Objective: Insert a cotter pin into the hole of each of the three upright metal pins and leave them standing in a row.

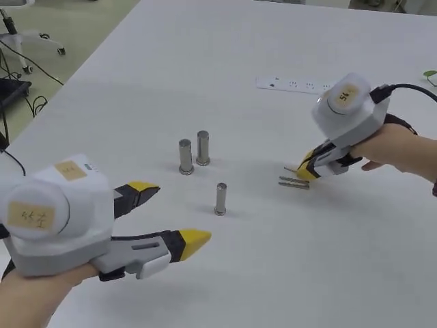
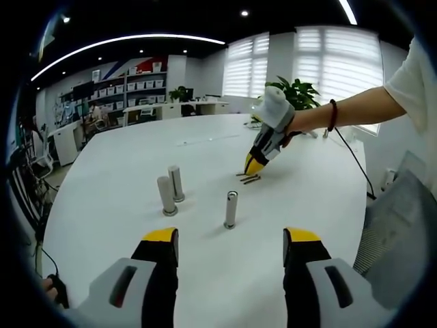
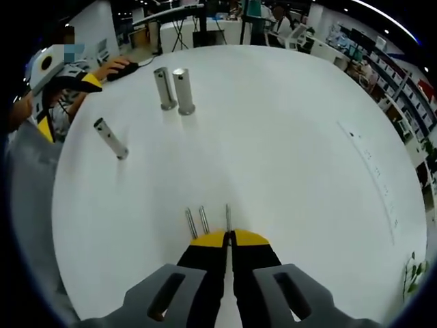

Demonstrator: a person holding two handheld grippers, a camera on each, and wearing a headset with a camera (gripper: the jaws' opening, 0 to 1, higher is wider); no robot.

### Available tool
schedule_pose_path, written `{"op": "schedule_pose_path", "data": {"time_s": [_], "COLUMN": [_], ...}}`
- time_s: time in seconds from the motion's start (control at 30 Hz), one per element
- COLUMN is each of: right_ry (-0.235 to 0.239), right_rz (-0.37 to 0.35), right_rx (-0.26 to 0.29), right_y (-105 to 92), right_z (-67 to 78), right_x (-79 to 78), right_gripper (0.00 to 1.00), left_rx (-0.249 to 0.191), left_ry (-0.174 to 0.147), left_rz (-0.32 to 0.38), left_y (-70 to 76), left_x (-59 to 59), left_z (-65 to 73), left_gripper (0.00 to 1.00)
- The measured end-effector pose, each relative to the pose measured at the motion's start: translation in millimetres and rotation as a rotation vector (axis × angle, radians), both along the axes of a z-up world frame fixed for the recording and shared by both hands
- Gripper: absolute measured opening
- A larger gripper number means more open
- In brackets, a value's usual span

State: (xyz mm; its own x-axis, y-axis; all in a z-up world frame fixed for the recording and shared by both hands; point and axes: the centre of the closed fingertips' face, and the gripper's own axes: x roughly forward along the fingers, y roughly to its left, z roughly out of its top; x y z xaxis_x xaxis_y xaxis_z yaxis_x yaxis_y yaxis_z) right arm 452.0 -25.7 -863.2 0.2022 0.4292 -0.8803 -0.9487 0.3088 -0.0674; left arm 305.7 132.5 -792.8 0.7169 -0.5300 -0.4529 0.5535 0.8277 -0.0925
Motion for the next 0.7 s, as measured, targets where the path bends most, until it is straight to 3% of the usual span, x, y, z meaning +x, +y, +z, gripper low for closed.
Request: {"op": "schedule_pose_path", "data": {"time_s": [0.17, 0.33, 0.43, 0.57, 0.7], "right_ry": [-0.037, -0.044, -0.080, -0.110, -0.134], "right_rz": [0.032, 0.070, 0.108, 0.125, 0.146], "right_rx": [-0.019, -0.029, -0.056, -0.039, -0.007], "right_y": [1.3, 2.4, 1.0, 3.8, 8.8], "right_z": [0.4, 0.6, 2.1, 10.9, 21.9], "right_x": [-1.7, -7.6, -9.2, -11.7, -17.6], "right_gripper": [0.02, 0.01, 0.01, 0.01, 0.01], "left_rx": [0.002, 0.003, 0.002, 0.009, -0.019], "left_ry": [-0.002, -0.003, -0.006, -0.007, 0.001], "left_rz": [-0.004, -0.006, -0.006, -0.009, -0.010], "left_y": [-0.2, 0.0, 0.2, -0.2, -3.7], "left_x": [1.2, 2.0, 2.9, 4.0, 5.0], "left_z": [1.7, 4.5, 6.5, 8.1, 10.5], "left_gripper": [0.60, 0.58, 0.56, 0.55, 0.51]}}
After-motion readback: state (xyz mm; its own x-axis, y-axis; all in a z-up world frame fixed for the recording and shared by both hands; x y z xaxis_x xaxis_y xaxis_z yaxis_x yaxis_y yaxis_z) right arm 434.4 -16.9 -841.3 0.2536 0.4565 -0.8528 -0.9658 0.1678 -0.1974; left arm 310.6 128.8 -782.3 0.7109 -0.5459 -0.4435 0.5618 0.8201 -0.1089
